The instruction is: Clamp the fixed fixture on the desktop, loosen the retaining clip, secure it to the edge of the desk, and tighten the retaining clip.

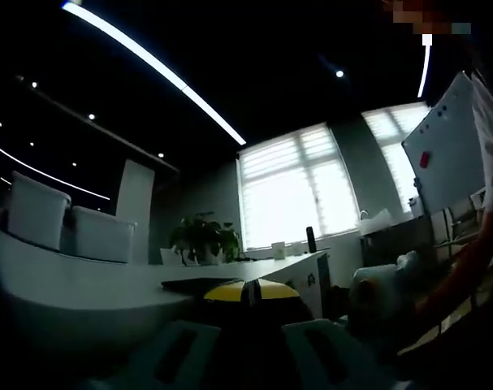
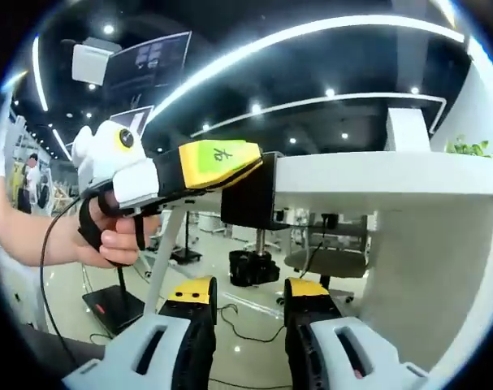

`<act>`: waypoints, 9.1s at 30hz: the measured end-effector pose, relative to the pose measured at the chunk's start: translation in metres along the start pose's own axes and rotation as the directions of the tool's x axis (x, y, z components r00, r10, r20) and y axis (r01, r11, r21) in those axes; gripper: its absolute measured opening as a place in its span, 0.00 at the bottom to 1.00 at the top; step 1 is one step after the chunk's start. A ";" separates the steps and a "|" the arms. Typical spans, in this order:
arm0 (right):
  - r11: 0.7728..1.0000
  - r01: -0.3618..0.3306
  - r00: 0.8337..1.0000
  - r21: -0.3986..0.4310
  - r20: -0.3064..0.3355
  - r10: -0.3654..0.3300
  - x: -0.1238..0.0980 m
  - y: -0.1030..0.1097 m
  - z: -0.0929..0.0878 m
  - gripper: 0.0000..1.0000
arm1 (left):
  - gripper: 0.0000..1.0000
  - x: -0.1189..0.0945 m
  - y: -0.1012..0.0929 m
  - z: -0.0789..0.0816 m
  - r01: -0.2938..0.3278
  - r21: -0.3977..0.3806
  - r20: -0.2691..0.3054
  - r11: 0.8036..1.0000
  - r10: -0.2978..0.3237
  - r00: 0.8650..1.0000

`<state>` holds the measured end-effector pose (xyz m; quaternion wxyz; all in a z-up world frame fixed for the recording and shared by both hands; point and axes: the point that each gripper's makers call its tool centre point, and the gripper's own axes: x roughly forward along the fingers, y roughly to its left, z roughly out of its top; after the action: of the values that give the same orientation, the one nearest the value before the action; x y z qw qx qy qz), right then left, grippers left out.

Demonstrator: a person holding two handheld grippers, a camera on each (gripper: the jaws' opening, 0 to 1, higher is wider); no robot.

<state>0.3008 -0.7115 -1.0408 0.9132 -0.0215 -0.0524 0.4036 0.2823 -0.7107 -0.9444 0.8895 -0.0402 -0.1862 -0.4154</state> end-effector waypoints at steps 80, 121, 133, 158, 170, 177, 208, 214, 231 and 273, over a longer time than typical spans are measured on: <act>0.972 -0.095 0.993 -0.214 -0.089 0.078 -0.161 -0.017 0.184 0.40 | 0.45 -0.131 0.006 0.138 -0.227 0.234 -0.254 0.945 0.285 0.924; 0.958 -0.162 0.969 -0.236 -0.222 0.109 -0.164 -0.022 0.164 0.38 | 0.47 -0.169 0.000 0.140 -0.330 0.188 -0.293 0.925 0.374 0.880; 0.958 -0.158 0.968 -0.240 -0.230 0.102 -0.156 -0.022 0.159 0.36 | 0.47 -0.185 0.012 0.135 -0.383 0.159 -0.273 0.910 0.413 0.869; 0.950 -0.177 0.970 -0.255 -0.208 0.125 -0.142 -0.010 0.166 0.36 | 0.47 -0.188 0.007 0.129 -0.383 0.161 -0.281 0.910 0.414 0.866; 0.948 -0.172 0.973 -0.268 -0.196 0.122 -0.148 -0.004 0.166 0.35 | 0.47 -0.186 0.001 0.129 -0.380 0.149 -0.267 0.913 0.407 0.873; 0.965 -0.134 0.981 -0.226 -0.170 0.096 -0.149 -0.016 0.173 0.34 | 0.47 -0.182 -0.004 0.136 -0.383 0.153 -0.245 0.911 0.410 0.878; 0.962 -0.117 0.984 -0.248 -0.159 0.078 -0.148 -0.012 0.178 0.32 | 0.47 -0.181 -0.007 0.137 -0.386 0.145 -0.227 0.911 0.410 0.883; 0.962 -0.116 0.984 -0.247 -0.158 0.078 -0.148 -0.012 0.179 0.32 | 0.47 -0.181 -0.005 0.135 -0.391 0.140 -0.232 0.910 0.414 0.880; 0.955 -0.130 0.978 -0.268 -0.195 0.079 -0.140 -0.015 0.177 0.31 | 0.47 -0.184 -0.003 0.145 -0.406 0.148 -0.197 0.902 0.429 0.882; 0.960 -0.092 0.983 -0.264 -0.175 0.046 -0.146 -0.020 0.184 0.31 | 0.46 -0.187 0.000 0.145 -0.423 0.128 -0.160 0.897 0.440 0.884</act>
<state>0.1971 -0.8337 -0.8677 0.8881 -0.1821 -0.0295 0.4211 0.1293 -0.5426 -0.8779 0.9738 -0.0020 -0.1079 -0.2001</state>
